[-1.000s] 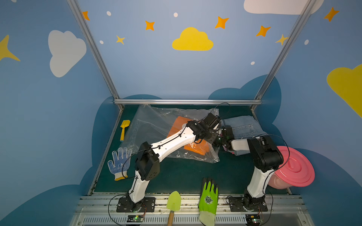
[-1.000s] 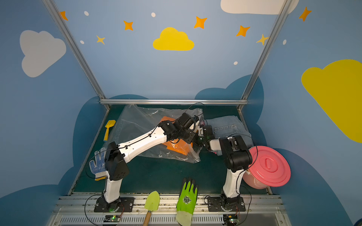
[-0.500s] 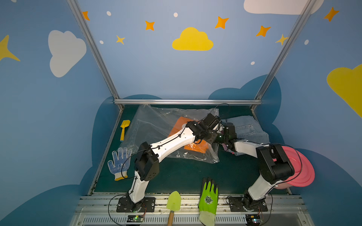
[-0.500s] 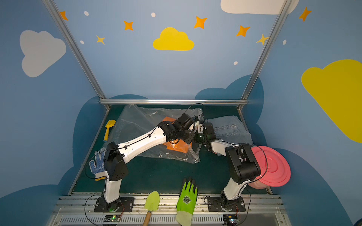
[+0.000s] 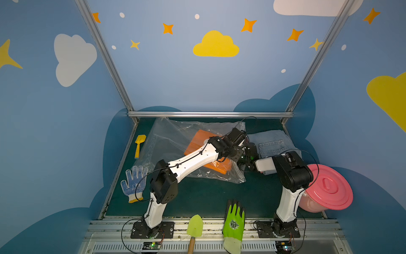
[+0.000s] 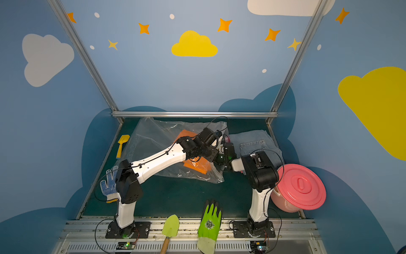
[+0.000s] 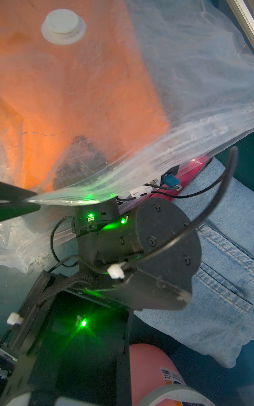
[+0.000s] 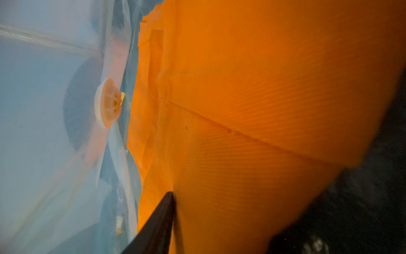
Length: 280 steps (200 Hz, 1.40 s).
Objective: Take the trousers out of the vacuum bag
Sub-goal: Take out the trousers from the vacuum bag.
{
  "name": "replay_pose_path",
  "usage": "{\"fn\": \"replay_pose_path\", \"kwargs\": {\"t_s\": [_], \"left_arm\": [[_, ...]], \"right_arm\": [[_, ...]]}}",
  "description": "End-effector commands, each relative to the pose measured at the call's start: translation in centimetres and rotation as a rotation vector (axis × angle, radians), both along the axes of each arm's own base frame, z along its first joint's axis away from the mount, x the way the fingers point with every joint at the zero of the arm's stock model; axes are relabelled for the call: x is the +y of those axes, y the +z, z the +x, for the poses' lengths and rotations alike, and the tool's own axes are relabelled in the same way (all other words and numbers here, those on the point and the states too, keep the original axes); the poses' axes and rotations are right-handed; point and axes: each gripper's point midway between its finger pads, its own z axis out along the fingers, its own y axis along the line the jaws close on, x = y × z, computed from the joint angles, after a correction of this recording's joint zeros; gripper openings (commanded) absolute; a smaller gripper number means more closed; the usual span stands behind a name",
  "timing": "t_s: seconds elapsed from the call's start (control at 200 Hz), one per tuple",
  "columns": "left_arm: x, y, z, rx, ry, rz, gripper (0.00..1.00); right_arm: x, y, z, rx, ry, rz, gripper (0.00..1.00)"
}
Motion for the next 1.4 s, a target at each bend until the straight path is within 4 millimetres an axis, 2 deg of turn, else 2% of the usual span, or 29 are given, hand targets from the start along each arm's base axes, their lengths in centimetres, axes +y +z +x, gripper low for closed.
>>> {"fn": "replay_pose_path", "kwargs": {"t_s": [0.0,0.08,0.355,0.971,1.397], "left_arm": [[0.4,2.1,-0.3,-0.03,0.003,-0.029,0.05],[0.4,2.1,-0.3,-0.03,0.003,-0.029,0.05],[0.5,2.1,-0.2,-0.034,0.004,-0.024,0.05],[0.9,2.0,0.3,-0.041,0.023,-0.014,0.05],[1.0,1.7,0.6,-0.033,0.03,-0.016,0.05]], "right_arm": [[0.9,-0.3,0.4,-0.001,0.01,0.012,0.36],[0.9,-0.4,0.5,0.002,0.011,0.015,0.22],[0.8,0.2,0.8,-0.009,0.016,0.039,0.0],[-2.6,7.5,0.1,-0.118,0.005,0.057,0.0],[-4.8,10.6,-1.1,-0.151,0.0,0.023,0.0]]}}
